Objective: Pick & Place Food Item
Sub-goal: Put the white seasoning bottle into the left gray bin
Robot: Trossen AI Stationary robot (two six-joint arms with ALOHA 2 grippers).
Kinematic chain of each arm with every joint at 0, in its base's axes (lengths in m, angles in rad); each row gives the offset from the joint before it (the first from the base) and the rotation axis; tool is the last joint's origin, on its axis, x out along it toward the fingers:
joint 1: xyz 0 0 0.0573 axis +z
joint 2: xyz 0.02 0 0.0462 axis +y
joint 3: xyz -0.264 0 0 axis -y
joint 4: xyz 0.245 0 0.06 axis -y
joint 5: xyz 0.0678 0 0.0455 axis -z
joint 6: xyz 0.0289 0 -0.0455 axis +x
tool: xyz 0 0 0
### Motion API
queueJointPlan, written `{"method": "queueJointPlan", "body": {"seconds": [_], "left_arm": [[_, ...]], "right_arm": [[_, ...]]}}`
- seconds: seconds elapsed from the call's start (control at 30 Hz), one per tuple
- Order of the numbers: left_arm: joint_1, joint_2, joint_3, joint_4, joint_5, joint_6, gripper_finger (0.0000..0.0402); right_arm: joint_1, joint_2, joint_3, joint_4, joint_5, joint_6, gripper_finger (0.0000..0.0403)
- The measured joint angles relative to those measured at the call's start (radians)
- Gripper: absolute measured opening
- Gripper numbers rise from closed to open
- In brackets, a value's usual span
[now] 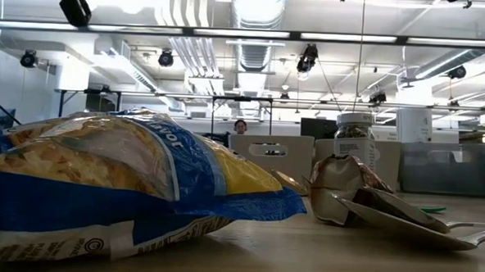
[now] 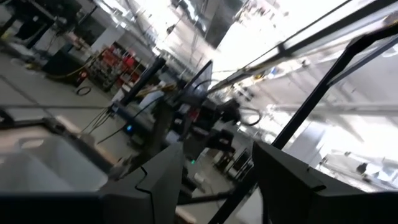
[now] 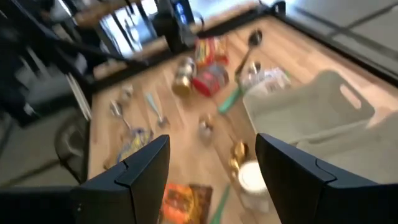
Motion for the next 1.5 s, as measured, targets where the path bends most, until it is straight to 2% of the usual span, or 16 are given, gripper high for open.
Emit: {"method": "queueJointPlan", "body": {"seconds": [0.23, 0.37, 0.6, 0.8, 0.97, 1.27, 1.5], "left_arm": [[0.0, 0.009, 0.0, -0.056, 0.0, -0.025, 0.0197], [0.0, 0.009, 0.0, -0.058, 0.004, -0.036, 0.0197], [0.0, 0.009, 0.0, -0.075, 0.005, -0.098, 0.0197], [0.0, 0.009, 0.0, -0.104, 0.004, -0.122, 0.0197], [0.0, 0.009, 0.0, -0.113, 0.003, -0.123, 0.0197], [0.0, 0.009, 0.0, -0.117, -0.004, -0.123, 0.0197], [0.0, 0.009, 0.0, -0.119, -0.004, -0.123, 0.0197]], "right_arm": [[-0.048, 0.142, 0.04, -0.042, -0.099, 0.005, 0.0235], [-0.094, 0.207, 0.026, -0.043, -0.136, 0.063, 0.0235], [-0.238, 0.325, 0.036, -0.046, -0.355, 0.184, 0.0235], [-0.34, 0.427, 0.105, -0.148, -0.435, 0.224, 0.0235], [-0.387, 0.524, 0.184, -0.288, -0.441, 0.259, 0.0235], [-0.399, 0.683, 0.264, -0.3, -0.441, 0.27, 0.0235], [-0.399, 0.743, 0.266, -0.301, -0.442, 0.284, 0.0235]]}}
